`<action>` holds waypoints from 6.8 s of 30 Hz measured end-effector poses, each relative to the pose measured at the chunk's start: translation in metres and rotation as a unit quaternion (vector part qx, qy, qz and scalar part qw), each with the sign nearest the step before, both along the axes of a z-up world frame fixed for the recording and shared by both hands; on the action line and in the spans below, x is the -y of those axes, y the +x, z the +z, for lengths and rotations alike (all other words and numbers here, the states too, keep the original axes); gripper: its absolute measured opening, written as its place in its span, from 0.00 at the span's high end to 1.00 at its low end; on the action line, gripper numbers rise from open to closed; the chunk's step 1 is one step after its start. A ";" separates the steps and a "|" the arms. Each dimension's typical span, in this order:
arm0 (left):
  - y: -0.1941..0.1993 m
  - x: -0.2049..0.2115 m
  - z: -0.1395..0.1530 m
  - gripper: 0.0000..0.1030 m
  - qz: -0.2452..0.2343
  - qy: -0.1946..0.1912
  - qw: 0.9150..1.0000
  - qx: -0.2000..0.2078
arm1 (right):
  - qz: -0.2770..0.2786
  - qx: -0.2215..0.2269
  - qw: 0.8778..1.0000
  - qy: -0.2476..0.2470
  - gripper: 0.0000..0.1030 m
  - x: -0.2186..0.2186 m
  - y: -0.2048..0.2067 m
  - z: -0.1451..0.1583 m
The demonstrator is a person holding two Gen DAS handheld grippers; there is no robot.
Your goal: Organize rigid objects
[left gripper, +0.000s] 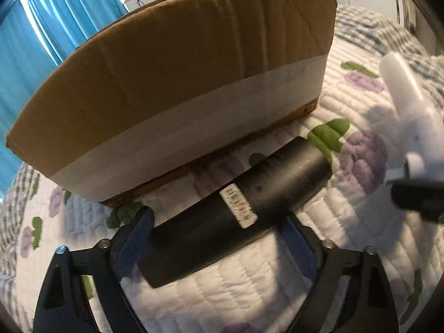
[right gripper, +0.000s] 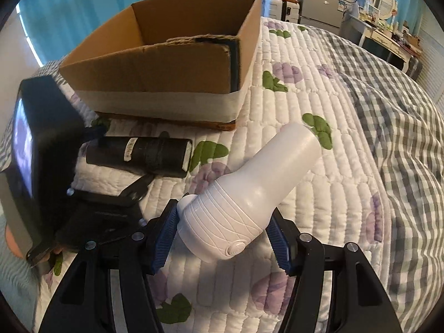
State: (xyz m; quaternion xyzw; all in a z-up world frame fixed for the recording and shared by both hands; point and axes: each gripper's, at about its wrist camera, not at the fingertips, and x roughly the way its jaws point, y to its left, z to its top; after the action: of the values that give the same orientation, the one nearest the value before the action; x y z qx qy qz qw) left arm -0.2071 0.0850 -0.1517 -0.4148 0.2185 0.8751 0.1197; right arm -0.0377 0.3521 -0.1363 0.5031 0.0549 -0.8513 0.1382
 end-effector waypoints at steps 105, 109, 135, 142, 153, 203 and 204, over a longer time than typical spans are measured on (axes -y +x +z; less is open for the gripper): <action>0.065 0.108 0.304 0.00 0.142 0.207 0.939 -0.237 | -0.033 -0.300 0.954 0.000 0.00 0.041 0.013 0.268; 0.108 0.103 0.327 0.00 0.140 0.201 0.931 -0.270 | -0.046 -0.323 0.945 -0.009 0.00 0.033 0.057 0.292; 0.127 0.111 0.165 0.00 0.186 0.148 0.919 -0.313 | -0.103 -0.359 0.926 -0.053 0.00 0.011 0.090 0.134; 0.132 0.106 0.149 0.00 0.164 0.144 0.927 -0.304 | -0.094 -0.354 0.929 -0.045 0.00 0.018 0.088 0.116; 0.131 0.110 0.147 0.00 0.162 0.177 0.931 -0.276 | -0.095 -0.364 0.926 -0.034 0.00 0.019 0.090 0.112; 0.131 0.107 0.144 0.00 0.162 0.178 0.935 -0.260 | -0.086 -0.345 0.934 -0.023 0.00 0.028 0.081 0.099; 0.132 0.107 0.144 0.00 0.162 0.178 0.935 -0.260 | -0.086 -0.344 0.935 -0.023 0.00 0.027 0.081 0.099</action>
State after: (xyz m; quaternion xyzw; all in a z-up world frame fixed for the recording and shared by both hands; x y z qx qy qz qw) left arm -0.0754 -0.0222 -0.0082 -0.1745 0.0128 0.9845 -0.0129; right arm 0.0432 0.3246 -0.0377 0.1792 0.0358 -0.9820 0.0483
